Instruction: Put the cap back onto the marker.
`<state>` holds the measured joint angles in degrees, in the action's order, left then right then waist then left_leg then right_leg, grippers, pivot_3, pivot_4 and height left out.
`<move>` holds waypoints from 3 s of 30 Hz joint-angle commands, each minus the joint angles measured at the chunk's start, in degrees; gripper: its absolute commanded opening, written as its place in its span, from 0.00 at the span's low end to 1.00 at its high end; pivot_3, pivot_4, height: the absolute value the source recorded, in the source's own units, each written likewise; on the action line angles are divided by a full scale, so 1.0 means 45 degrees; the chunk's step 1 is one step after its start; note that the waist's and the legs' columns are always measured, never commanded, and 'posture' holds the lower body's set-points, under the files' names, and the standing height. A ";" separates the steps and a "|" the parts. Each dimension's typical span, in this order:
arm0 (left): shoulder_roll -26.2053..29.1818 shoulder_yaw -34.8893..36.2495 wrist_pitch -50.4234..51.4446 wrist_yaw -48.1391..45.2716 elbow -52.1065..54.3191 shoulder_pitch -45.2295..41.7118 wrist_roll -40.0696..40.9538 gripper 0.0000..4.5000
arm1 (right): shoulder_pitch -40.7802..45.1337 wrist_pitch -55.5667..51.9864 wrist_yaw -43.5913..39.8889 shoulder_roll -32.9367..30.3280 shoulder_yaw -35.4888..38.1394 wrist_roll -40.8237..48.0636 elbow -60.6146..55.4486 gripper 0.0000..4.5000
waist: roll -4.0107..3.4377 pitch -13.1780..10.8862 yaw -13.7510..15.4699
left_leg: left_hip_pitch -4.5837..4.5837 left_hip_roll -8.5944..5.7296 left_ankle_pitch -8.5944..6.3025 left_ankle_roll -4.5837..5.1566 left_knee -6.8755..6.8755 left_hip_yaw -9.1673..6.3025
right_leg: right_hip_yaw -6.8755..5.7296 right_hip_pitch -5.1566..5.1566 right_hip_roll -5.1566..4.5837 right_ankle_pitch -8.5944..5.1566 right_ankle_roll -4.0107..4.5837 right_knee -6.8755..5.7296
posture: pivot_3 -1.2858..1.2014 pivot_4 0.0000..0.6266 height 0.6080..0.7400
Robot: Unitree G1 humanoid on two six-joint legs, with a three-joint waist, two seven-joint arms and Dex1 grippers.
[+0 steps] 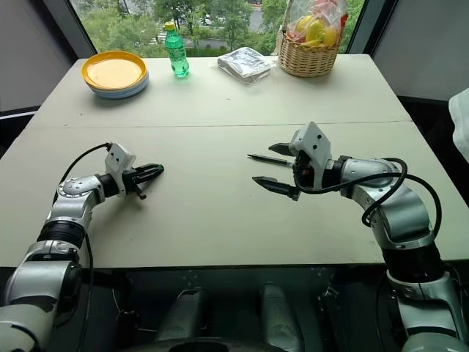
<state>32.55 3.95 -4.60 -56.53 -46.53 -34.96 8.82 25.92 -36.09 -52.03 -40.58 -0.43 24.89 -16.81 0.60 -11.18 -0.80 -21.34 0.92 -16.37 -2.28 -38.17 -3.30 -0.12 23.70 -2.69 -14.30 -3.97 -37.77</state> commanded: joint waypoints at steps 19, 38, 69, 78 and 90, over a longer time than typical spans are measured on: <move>0.2243 0.1713 0.7478 0.0695 1.4435 0.4932 0.4065 0.00 | 0.4392 0.6537 -0.2030 0.2226 -0.1050 -0.2690 1.1497 1.00 | -0.0002 -0.0018 -0.0096 | -0.0021 0.0009 -0.0001 0.0000 0.0041 0.0022 | 0.0022 0.0028 0.0005 0.0001 0.0002 0.0049 | 0.52 0.24 1.00; 0.2930 0.2714 0.7937 0.1496 1.6296 0.6775 0.4558 0.00 | 0.7526 1.0399 -0.2199 0.2936 -0.1207 -0.5851 1.9744 1.00 | -0.0012 -0.0024 -0.0124 | -0.0026 0.0008 0.0000 0.0000 0.0066 0.0032 | 0.0029 0.0031 0.0002 0.0000 0.0006 0.0086 | 0.52 0.24 1.00; 0.2462 0.2658 0.6202 0.0403 1.3898 0.5745 0.5311 0.00 | 0.7707 1.0973 -0.2676 0.3199 -0.1015 -0.6769 1.9789 0.01 | -0.0011 -0.0023 -0.0116 | -0.0008 0.0007 0.0000 -0.0001 0.0063 0.0030 | 0.0026 0.0007 0.0003 0.0001 0.0007 0.0091 | 0.52 0.24 1.00; 0.1596 0.0786 0.1470 -0.1990 0.9283 0.3576 0.3307 0.00 | 0.7738 1.2123 -0.4266 0.3318 -0.1079 -0.6337 1.7535 0.01 | -0.0024 -0.0030 -0.0108 | -0.0028 0.0007 0.0001 -0.0002 0.0065 0.0040 | 0.0026 0.0034 0.0005 0.0003 0.0004 0.0093 | 0.52 0.24 1.00; 0.0390 -0.0478 -0.3607 -0.3232 0.4043 0.0878 0.1418 0.00 | 0.6835 1.1226 -0.5398 0.3358 -0.1730 -0.5930 1.3493 0.01 | -0.0026 -0.0032 -0.0047 | -0.0045 0.0007 0.0000 -0.0001 0.0065 0.0047 | 0.0025 0.0054 -0.0001 0.0004 0.0002 0.0087 | 0.52 0.24 1.00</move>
<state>34.44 1.71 -18.12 -70.55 -27.85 -29.52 15.59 56.53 14.75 -75.92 -25.38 -7.98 -3.05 47.40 0.48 -11.32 -1.01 -21.56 0.95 -16.37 -2.29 -37.88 -3.10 -0.01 23.96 -2.69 -14.28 -3.96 -37.38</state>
